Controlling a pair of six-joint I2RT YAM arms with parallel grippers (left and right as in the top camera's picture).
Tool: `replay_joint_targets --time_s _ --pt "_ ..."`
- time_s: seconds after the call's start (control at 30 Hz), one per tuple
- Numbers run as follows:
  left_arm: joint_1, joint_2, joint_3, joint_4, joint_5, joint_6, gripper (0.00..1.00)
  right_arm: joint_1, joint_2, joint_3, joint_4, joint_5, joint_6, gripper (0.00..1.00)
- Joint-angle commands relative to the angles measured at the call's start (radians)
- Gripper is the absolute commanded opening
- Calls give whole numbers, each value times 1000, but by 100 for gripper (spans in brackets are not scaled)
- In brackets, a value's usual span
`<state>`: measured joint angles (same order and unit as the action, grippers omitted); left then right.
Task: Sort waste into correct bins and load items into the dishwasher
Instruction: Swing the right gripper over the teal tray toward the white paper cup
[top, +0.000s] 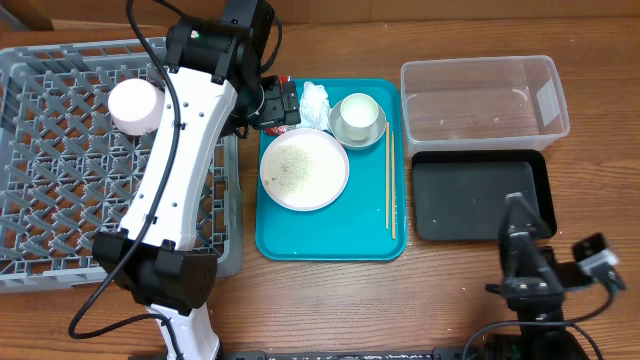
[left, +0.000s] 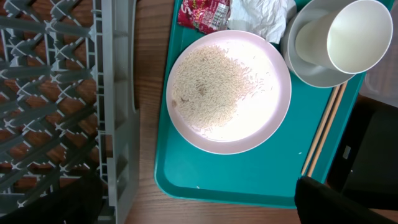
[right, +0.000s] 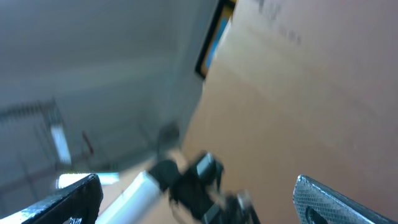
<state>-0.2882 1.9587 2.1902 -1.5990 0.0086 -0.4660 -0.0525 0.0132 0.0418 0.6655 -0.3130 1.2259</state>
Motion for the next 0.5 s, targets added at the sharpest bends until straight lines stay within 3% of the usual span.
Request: replay_joint_targets --time_s 0.0,0.23,0.47 --pt "-3 5 -3 3 10 -10 100 -4 9 134 -22 154 -43 100" --pt "-3 5 -3 3 10 -10 100 -4 208 523 -386 69 -454 100" --pt "-3 5 -3 27 11 -10 100 -4 600 964 -769 -291 -687 100"
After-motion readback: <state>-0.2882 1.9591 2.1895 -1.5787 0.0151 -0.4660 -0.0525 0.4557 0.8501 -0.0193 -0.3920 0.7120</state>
